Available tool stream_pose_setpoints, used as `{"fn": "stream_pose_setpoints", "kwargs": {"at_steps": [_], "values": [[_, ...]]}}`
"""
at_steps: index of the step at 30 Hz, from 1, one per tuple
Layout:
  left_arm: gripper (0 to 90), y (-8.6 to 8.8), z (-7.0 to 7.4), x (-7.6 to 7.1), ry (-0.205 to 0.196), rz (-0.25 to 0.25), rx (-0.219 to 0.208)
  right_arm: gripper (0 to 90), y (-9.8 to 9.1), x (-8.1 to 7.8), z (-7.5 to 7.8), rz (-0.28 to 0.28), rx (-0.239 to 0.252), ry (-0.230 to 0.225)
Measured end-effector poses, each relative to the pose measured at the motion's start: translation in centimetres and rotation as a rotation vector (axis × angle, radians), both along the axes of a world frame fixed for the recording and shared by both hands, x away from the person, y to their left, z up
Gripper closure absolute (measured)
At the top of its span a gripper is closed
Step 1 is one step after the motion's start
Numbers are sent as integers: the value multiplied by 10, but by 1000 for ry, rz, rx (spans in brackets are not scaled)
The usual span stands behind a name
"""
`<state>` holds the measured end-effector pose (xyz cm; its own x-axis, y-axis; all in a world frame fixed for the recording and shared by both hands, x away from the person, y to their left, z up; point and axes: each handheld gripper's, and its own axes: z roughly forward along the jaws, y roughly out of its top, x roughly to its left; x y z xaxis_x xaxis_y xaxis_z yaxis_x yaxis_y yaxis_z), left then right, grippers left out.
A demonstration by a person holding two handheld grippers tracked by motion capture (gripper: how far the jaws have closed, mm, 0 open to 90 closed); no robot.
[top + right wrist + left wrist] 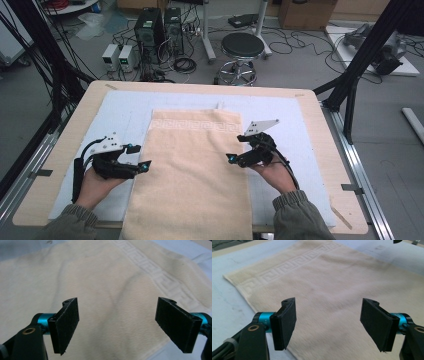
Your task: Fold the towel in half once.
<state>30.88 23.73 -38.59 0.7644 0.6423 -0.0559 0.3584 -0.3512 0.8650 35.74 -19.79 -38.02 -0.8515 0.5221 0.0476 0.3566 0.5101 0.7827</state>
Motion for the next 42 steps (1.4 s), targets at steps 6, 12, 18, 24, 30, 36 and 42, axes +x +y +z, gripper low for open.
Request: {"fn": "stream_pose_setpoints", "kwargs": {"at_steps": [6,12,18,24,30,36,42], "values": [[313,-3,15,35,-34,62,20,217,-9,28,10,-55,11,-17],[357,-6,-1,66,-3,83,-2,238,-14,54,0,-138,29,-1],[390,-16,-26,83,44,115,75,318,-13,70,-25,-171,-23,59],[452,-20,-40,92,59,164,104,393,-13,74,-45,-217,-33,71],[479,-19,-51,98,109,215,157,477,-12,72,-60,-260,-69,93],[588,-24,-53,96,113,232,182,617,-11,72,-59,-281,-80,95],[784,-26,-52,95,137,232,170,814,-7,70,-58,-261,-67,126]]}}
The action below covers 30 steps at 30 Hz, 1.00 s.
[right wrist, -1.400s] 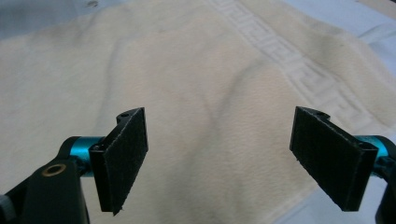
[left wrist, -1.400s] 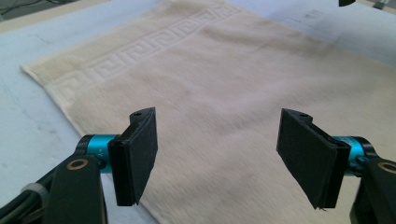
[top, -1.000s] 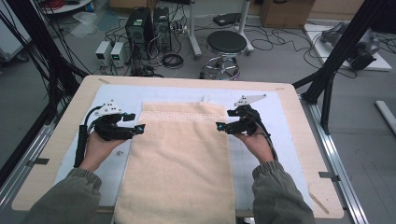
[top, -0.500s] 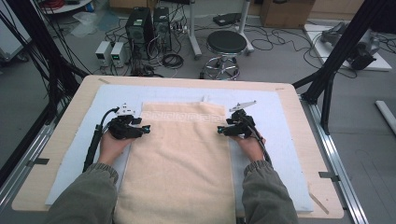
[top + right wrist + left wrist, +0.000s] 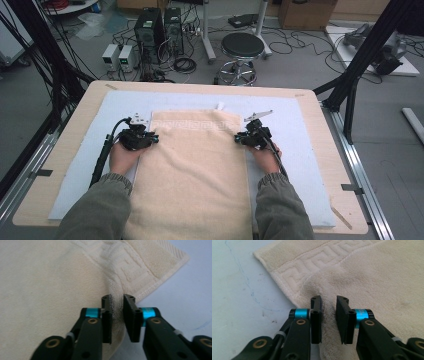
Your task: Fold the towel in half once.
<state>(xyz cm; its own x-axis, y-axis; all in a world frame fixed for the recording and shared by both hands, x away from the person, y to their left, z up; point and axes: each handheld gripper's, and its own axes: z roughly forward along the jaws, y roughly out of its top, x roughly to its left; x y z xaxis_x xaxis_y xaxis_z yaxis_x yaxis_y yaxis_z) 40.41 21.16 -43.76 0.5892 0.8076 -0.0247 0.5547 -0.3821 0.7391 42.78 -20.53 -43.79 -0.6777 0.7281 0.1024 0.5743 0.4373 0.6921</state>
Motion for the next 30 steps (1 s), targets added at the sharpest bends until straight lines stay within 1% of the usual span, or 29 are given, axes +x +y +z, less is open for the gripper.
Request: {"fn": "stream_pose_setpoints", "kwargs": {"at_steps": [3,5,6,7,9,11,13,15,17,18,19,21,22,23,25,28,30], "values": [[833,2,2,0,13,-10,-4,838,0,0,1,9,2,11],[841,6,4,-1,18,-23,-18,841,-1,-1,3,26,19,25],[844,7,6,-2,19,-29,-25,841,-2,-2,5,40,25,22],[846,10,9,-3,16,-38,-40,841,-3,-2,7,46,31,18],[847,14,15,-6,-2,-49,-59,841,-6,-5,14,65,75,6],[848,17,21,-9,-16,-64,-72,842,-9,-9,22,91,89,-4],[849,20,29,-14,-36,-70,-102,842,-12,-14,31,106,106,-14],[849,22,35,-18,-50,-85,-105,843,-17,-20,42,123,137,-40],[849,24,43,-24,-68,-93,-128,843,-19,-26,53,137,158,-57],[849,25,45,-26,-75,-102,-131,843,-20,-29,59,148,162,-75],[849,26,49,-30,-85,-111,-137,843,-20,-33,63,158,167,-87],[849,28,56,-39,-104,-140,-135,843,-23,-43,72,180,177,-104],[849,29,59,-44,-115,-151,-135,843,-23,-46,74,189,177,-115],[849,30,62,-50,-131,-163,-135,843,-24,-51,77,202,182,-122],[849,32,65,-65,-150,-190,-138,843,-26,-63,81,226,177,-135],[849,33,64,-85,-165,-216,-128,843,-29,-85,84,260,176,-144],[849,33,61,-99,-172,-242,-125,843,-28,-97,85,279,162,-144]]}}
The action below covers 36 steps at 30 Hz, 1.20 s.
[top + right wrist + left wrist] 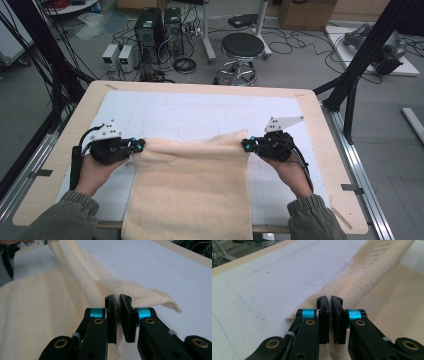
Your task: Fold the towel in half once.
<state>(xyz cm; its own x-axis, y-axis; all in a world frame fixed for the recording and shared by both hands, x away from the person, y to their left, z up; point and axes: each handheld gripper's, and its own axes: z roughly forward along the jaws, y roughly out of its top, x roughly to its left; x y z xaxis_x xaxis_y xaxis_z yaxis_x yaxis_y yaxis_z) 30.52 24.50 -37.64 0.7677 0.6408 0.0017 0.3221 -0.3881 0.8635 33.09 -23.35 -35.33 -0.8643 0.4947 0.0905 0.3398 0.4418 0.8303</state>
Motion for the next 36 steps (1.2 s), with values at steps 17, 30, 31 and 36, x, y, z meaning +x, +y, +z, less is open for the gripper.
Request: {"fn": "stream_pose_setpoints", "kwargs": {"at_steps": [17,30,31,36], "values": [[690,12,-25,-61,55,-91,36,677,-12,-66,-45,54,-33,45],[543,-9,-37,1,120,-17,24,525,3,-11,-67,-50,-56,75],[534,-10,-41,6,142,-10,30,525,5,-7,-71,-50,-58,88],[542,-8,-51,18,206,4,60,601,10,4,-85,-35,-81,153]]}}
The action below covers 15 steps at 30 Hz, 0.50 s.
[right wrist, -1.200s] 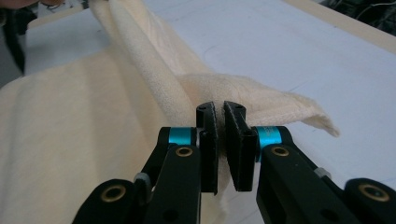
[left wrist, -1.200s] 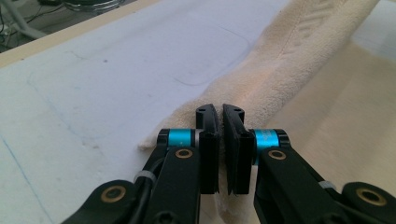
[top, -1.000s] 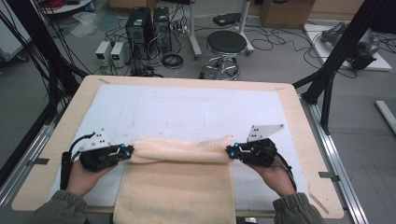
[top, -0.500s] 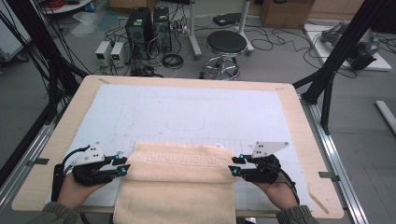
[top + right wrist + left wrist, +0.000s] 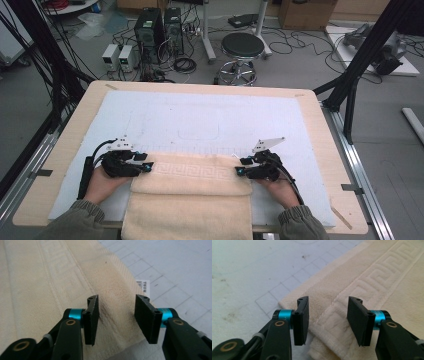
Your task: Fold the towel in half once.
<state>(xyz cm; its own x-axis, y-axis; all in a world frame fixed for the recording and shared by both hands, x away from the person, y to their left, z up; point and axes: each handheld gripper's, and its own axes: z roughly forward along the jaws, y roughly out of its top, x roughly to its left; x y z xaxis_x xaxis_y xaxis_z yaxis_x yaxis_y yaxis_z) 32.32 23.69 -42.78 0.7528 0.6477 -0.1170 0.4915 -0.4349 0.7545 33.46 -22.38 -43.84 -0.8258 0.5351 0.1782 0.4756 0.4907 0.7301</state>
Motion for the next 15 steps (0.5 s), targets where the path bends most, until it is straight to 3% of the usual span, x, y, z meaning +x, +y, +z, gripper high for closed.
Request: {"fn": "stream_pose_setpoints", "kwargs": {"at_steps": [5,9,15], "values": [[618,-3,-6,3,36,-24,13,700,2,1,-2,18,11,12],[734,-7,-7,2,29,-49,22,762,2,0,-2,30,11,15],[822,-6,-4,0,0,-60,33,790,2,-1,0,29,9,8]]}}
